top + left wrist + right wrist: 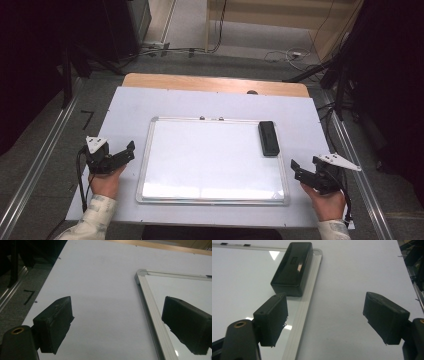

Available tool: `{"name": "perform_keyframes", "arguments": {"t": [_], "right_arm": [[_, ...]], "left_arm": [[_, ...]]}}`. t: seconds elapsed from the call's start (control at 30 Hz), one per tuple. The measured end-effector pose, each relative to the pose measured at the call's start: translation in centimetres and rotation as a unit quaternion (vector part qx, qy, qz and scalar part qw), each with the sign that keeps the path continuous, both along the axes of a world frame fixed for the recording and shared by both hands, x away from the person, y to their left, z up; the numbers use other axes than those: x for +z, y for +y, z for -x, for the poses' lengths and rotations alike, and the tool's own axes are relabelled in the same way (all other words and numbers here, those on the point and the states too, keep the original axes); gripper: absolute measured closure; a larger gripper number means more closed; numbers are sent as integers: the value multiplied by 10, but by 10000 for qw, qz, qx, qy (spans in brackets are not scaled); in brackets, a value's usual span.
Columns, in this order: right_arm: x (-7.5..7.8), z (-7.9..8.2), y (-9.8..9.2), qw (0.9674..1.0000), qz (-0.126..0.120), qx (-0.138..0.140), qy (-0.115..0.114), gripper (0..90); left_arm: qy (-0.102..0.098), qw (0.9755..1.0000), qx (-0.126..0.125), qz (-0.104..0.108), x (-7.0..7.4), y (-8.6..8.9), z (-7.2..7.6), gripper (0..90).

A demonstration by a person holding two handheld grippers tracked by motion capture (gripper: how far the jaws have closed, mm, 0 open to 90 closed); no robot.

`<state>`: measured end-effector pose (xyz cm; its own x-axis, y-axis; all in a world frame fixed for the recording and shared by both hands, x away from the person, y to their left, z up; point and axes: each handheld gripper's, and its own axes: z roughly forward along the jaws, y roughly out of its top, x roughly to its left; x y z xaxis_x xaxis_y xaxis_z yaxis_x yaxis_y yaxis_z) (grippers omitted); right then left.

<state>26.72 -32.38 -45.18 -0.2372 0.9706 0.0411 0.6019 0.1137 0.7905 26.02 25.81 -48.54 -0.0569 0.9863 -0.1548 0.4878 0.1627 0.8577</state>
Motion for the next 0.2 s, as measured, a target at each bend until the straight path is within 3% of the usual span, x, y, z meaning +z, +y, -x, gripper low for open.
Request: {"name": "perform_keyframes", "arguments": {"t": [0.2], "right_arm": [[-6,2,-11,9998,141,-120,34,173]], "left_arm": [[-3,10000,-11,3,0,0,0,103]]}}
